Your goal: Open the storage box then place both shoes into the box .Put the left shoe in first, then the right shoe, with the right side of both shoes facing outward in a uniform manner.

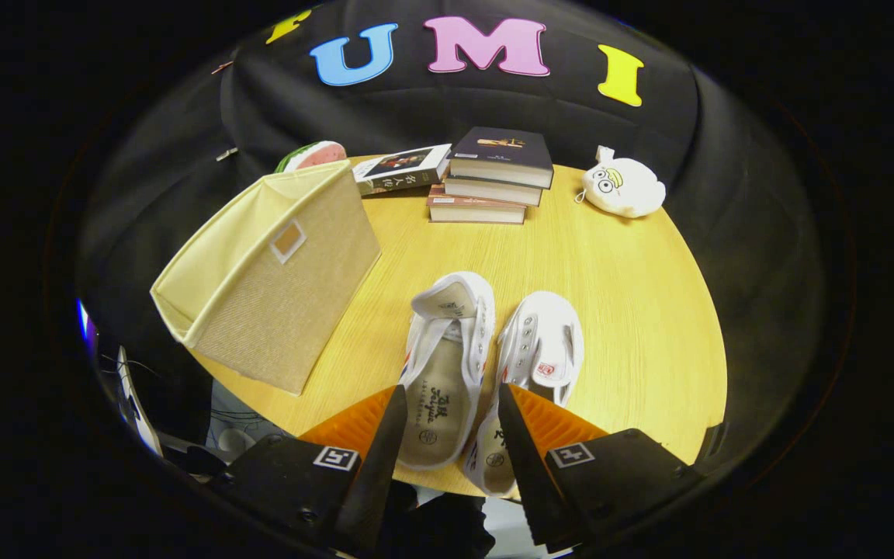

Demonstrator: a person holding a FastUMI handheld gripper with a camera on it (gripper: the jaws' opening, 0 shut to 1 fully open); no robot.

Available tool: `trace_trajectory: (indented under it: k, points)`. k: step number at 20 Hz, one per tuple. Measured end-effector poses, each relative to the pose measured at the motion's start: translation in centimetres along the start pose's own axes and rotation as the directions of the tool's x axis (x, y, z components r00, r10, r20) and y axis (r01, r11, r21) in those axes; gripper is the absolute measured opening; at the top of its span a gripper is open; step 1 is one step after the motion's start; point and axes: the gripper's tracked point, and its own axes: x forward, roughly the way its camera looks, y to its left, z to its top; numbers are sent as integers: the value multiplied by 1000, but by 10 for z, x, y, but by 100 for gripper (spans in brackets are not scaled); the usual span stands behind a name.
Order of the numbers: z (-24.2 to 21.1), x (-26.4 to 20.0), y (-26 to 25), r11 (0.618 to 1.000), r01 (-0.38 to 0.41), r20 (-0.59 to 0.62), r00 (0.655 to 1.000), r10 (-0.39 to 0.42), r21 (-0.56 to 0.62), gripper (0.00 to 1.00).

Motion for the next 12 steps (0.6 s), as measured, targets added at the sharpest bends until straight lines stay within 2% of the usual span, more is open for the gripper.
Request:
trace_trajectory:
  k: [2, 5, 8, 10, 12]
  points:
    - [-3, 22, 0, 1000, -8, -25, 1000, 9, 30, 73]
    - [-4, 48, -5, 999, -2, -37, 999, 4, 45, 55]
    - [-13, 74, -10, 999, 37, -61, 997, -36, 21, 47]
    - [-11, 78, -8, 998, 52, -60, 997, -50, 46, 31]
    - [-10, 74, -13, 994, 44, -71, 997, -37, 99, 22]
